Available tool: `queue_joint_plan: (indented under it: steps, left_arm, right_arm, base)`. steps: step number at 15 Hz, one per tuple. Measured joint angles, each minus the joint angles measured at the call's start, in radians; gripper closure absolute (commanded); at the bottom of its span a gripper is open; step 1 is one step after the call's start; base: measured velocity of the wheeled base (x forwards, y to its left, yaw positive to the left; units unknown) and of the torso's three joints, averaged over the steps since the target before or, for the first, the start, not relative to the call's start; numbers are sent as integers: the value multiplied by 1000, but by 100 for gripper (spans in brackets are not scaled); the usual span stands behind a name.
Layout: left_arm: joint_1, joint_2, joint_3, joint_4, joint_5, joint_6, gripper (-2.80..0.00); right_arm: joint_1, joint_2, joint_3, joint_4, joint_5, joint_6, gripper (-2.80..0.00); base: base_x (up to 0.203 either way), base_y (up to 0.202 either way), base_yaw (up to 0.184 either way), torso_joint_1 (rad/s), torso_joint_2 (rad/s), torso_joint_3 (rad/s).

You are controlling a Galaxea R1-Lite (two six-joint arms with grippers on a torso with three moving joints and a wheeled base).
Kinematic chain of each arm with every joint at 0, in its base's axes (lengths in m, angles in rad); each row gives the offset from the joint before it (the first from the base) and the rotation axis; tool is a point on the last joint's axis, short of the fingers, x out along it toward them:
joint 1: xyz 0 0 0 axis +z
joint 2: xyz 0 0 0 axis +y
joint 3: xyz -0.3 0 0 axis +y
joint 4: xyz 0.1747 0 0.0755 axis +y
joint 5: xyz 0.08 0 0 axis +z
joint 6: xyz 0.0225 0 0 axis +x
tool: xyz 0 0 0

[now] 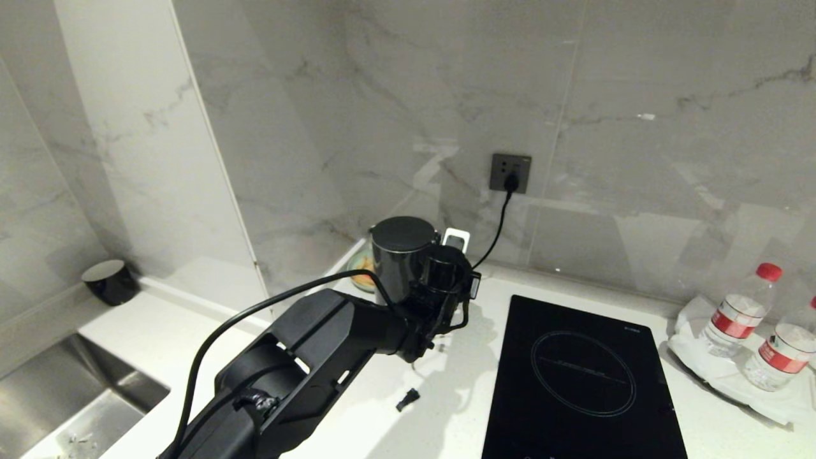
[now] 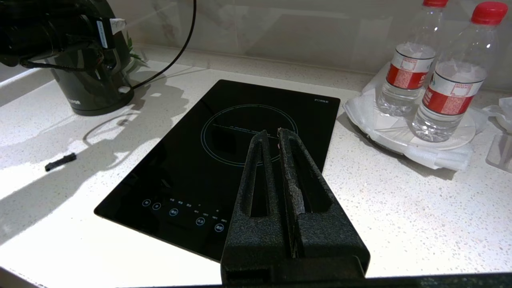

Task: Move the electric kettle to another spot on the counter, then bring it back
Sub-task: Place it on the power base

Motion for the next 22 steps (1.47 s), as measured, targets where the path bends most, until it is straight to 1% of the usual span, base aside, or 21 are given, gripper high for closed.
queue_joint_plan:
  steps: [1,7,9,11,13,18,20,22]
  left_arm:
    - [-3,-3,1,1,0,-2,-280]
    - [-21,-21,19,-4,13,-4,-280]
    - [-25,-31,48,-22,13,-15,-280]
    - [-25,-44,104,-59,11,-17,-280]
    - [-23,-58,179,-102,9,-19,-280]
    - [-33,-152,447,-224,0,-28,-280]
    - [-42,-223,563,-244,-5,-64,-280]
    - [-50,-315,709,-249,-17,-109,-280]
  right_arm:
    - [0,0,0,0,0,1,0]
    - [0,0,0,0,1,0,0]
    - [0,0,0,0,0,0,0]
    - [0,0,0,0,0,0,0]
    - [0,0,0,0,0,1,0]
    - [0,0,0,0,0,1,0]
    - [0,0,0,0,0,0,0]
    - [0,0,0,0,0,0,0]
  base:
    - [0,0,0,0,0,0]
    - [0,0,0,0,0,0]
    - [0,0,0,0,0,0]
    - [0,0,0,0,0,0]
    - [0,0,0,0,0,0]
    - [0,0,0,0,0,0]
    - [0,0,0,0,0,0]
    - [0,0,0,0,0,0]
